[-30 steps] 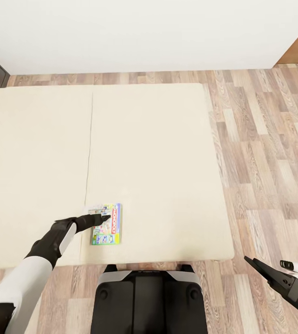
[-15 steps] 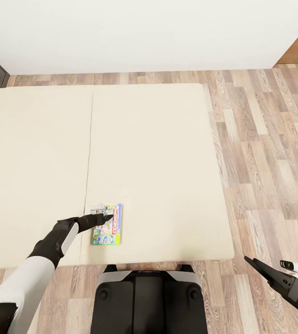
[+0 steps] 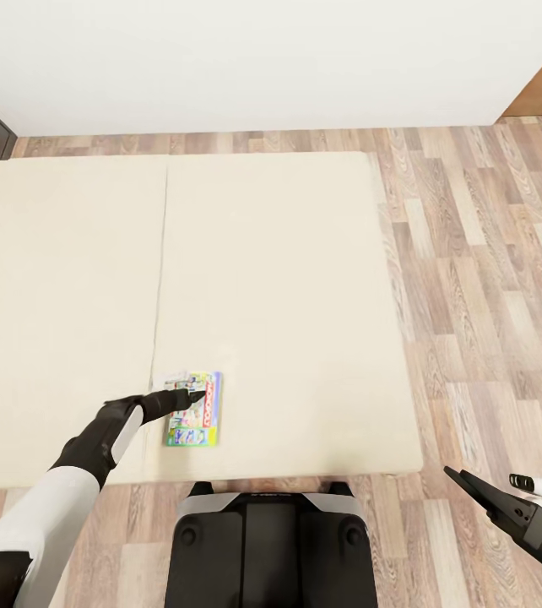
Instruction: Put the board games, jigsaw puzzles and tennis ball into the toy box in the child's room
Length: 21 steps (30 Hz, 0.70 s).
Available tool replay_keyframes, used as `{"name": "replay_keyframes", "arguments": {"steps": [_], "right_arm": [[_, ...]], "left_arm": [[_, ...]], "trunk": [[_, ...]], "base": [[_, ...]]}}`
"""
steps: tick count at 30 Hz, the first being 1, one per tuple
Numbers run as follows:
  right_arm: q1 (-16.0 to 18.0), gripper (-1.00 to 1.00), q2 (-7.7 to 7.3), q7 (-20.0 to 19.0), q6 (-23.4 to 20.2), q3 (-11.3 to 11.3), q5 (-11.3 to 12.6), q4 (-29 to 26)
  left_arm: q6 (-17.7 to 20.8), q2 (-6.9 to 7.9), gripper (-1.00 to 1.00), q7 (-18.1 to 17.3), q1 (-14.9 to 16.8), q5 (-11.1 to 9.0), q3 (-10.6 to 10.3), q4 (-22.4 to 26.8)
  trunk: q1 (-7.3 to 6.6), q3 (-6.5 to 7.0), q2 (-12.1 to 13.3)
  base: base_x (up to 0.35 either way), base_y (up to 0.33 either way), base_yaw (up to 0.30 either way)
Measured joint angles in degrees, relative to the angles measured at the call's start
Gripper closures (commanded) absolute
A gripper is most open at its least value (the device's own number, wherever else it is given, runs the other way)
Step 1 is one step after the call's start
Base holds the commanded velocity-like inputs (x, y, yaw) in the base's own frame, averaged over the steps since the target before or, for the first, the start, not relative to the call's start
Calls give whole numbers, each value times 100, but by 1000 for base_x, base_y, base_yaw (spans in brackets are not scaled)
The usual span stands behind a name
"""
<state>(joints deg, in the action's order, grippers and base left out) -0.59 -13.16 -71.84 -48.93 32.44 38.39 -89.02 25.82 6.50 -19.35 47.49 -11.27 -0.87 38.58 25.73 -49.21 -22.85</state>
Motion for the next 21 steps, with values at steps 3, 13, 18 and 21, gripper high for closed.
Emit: {"name": "replay_keyframes", "arguments": {"steps": [3,13,18,21], "right_arm": [[0,-100,0,-1,0,0,0,-2],[0,-100,-6,2,0,0,1,0],[0,-100,-9,6,-6,-5,1,-4],[0,-100,-9,6,-7,-7,1,-3]], "left_arm": [[9,0,-100,-3,-1,-18,0,-2],[21,-5,-100,-9,-2,-57,8,-4],[32,-6,-100,-13,-3,-73,9,-5],[35,-5,-100,-14,-3,-76,8,-5]], "trunk": [[0,0,1],[1,-1,1],[1,-1,1],[1,-1,1]], "base": [[0,-201,0],[0,-58,0],[0,-5,0],[0,-1,0]]}}
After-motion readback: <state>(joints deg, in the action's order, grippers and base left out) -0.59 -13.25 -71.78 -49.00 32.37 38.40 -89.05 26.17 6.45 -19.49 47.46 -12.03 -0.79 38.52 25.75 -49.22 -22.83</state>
